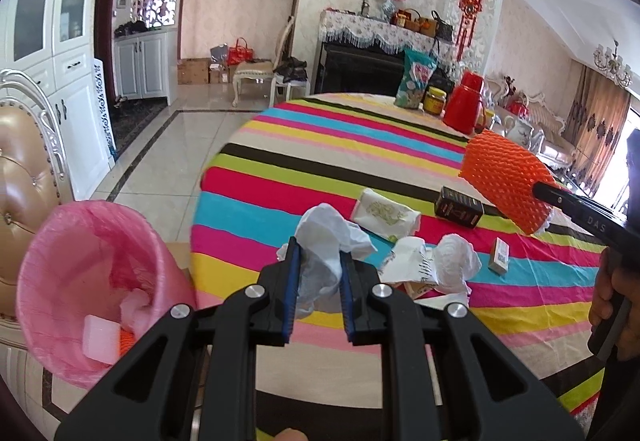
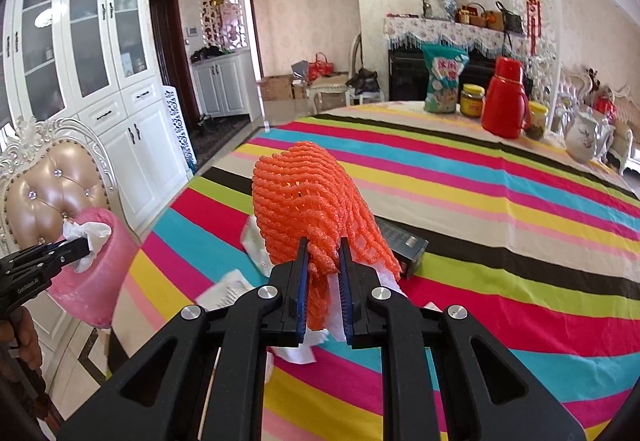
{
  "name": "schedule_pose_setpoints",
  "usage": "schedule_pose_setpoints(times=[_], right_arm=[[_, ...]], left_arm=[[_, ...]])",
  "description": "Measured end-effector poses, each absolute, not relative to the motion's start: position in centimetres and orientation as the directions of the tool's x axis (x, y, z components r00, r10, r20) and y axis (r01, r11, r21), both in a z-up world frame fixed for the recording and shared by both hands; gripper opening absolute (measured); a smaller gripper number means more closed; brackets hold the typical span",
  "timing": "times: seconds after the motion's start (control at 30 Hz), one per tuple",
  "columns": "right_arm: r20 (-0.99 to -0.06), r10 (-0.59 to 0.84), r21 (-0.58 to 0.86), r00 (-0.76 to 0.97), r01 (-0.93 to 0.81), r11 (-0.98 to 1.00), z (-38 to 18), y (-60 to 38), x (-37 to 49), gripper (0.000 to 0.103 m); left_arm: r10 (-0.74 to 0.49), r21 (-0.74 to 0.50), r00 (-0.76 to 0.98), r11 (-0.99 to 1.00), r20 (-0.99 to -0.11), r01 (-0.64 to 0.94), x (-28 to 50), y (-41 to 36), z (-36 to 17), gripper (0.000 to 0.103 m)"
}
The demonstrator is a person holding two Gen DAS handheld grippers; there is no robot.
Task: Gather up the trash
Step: 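Carry the tissue and orange net over the pink bin with both tools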
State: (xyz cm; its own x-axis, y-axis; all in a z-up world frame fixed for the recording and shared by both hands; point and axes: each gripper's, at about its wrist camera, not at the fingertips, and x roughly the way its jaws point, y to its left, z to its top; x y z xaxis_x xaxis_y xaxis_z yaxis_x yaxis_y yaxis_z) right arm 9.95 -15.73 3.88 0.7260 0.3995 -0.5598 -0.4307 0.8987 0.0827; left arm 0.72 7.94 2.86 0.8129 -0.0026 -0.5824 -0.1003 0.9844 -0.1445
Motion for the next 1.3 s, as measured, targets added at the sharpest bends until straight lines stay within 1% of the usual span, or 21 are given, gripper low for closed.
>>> schedule_pose_setpoints(times=[0.4, 0.63, 0.9, 1.3], right_arm=[[-0.528, 0.461, 0.069, 0.713, -0.505, 0.860, 6.1, -10.3, 7.4, 0.015], [-0.523, 0.508, 0.073, 0.684, -0.558, 0.827, 6.3, -6.0, 6.1, 0.015], [-0.526, 0.566, 0.065, 0.635, -0.633, 0.771, 6.3, 0.2, 4.1, 0.015], [-0.554, 0.620, 0.069, 0.555, -0.712, 0.699, 5.0, 9.1, 2.0, 0.015]], left_arm=[[0.099, -0.146, 0.844, 0.968, -0.528, -0.205, -3.5, 13.8, 5.3, 0.018], [0.155, -0.150, 0.848, 0.953, -0.507, -0.264, -6.2, 17.7, 6.0, 0.018], [0.211, -0.159, 0.840, 0.931, -0.500, -0.329, -8.8, 22.1, 6.0, 0.018], [0.250, -0.169, 0.829, 0.911, -0.500, -0.376, -10.6, 26.8, 5.6, 0.018]])
